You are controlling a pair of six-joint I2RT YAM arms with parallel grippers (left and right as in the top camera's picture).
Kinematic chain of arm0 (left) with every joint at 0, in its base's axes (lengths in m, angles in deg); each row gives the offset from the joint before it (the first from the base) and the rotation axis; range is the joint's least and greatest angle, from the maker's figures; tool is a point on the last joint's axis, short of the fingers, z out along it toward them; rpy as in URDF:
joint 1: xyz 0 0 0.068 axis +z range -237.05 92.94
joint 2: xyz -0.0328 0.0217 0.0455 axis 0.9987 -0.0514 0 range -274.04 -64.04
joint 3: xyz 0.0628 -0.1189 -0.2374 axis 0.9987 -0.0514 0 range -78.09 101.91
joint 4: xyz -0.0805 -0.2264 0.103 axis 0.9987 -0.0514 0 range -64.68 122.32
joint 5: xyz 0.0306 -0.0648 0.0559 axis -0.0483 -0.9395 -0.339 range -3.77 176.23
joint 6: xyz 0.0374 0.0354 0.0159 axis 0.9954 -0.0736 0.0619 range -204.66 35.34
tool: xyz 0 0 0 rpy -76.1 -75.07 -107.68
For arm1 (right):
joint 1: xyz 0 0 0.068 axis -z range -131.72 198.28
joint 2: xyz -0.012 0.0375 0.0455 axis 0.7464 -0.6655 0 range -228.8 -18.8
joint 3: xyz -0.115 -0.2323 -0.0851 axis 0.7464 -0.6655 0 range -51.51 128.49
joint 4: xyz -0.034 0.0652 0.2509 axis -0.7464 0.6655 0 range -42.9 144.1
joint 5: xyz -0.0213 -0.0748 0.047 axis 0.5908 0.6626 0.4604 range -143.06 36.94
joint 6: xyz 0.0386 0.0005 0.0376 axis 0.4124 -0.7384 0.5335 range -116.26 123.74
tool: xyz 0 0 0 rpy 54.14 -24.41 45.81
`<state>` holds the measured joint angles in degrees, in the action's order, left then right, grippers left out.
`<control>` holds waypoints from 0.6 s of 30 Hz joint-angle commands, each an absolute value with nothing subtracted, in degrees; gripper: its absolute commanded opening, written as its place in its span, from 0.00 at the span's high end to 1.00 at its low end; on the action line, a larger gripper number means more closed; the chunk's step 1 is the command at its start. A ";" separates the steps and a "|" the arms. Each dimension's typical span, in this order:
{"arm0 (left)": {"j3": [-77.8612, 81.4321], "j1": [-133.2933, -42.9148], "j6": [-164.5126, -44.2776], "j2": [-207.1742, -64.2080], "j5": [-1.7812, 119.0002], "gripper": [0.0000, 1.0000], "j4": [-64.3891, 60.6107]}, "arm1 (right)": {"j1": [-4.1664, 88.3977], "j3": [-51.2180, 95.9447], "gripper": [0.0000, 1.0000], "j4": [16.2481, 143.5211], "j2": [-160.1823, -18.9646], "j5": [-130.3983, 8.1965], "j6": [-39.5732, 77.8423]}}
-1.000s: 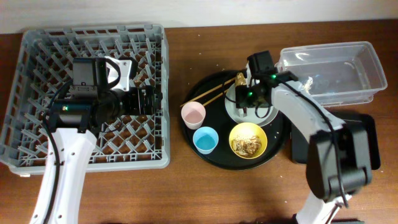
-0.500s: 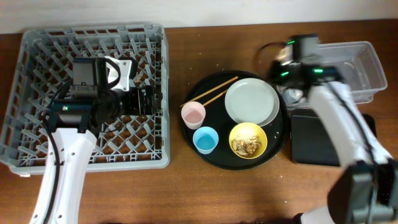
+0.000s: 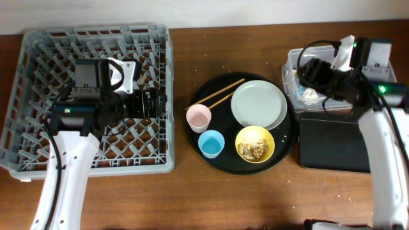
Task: Sort waste into correct bins and load items into the dishwasher rack
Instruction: 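Grasp the gold wrapper and tissue with the right gripper, drop into clear bin, then grasp the blue cup with the right gripper and lift it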
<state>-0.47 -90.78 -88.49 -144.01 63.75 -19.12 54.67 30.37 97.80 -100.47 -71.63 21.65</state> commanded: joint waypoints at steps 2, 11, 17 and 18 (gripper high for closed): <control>0.82 -90.63 -87.62 -144.07 63.05 0.01 -19.01 | 45.47 29.78 0.39 108.00 -101.17 -73.31 18.70; 0.80 -90.63 -87.62 -144.07 63.07 0.01 -19.65 | 21.60 15.10 0.46 102.43 -109.67 -55.93 19.42; 0.80 -90.63 -87.62 -144.07 63.07 0.01 -20.15 | 20.90 11.12 0.55 96.09 -113.80 -56.26 19.16; 0.80 -90.63 -87.62 -144.07 63.07 0.01 -20.50 | 20.90 11.73 0.55 95.96 -113.06 -57.59 18.46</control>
<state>-0.44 -90.78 -88.49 -144.01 63.70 -19.91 21.17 11.34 96.44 -114.00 -57.33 19.57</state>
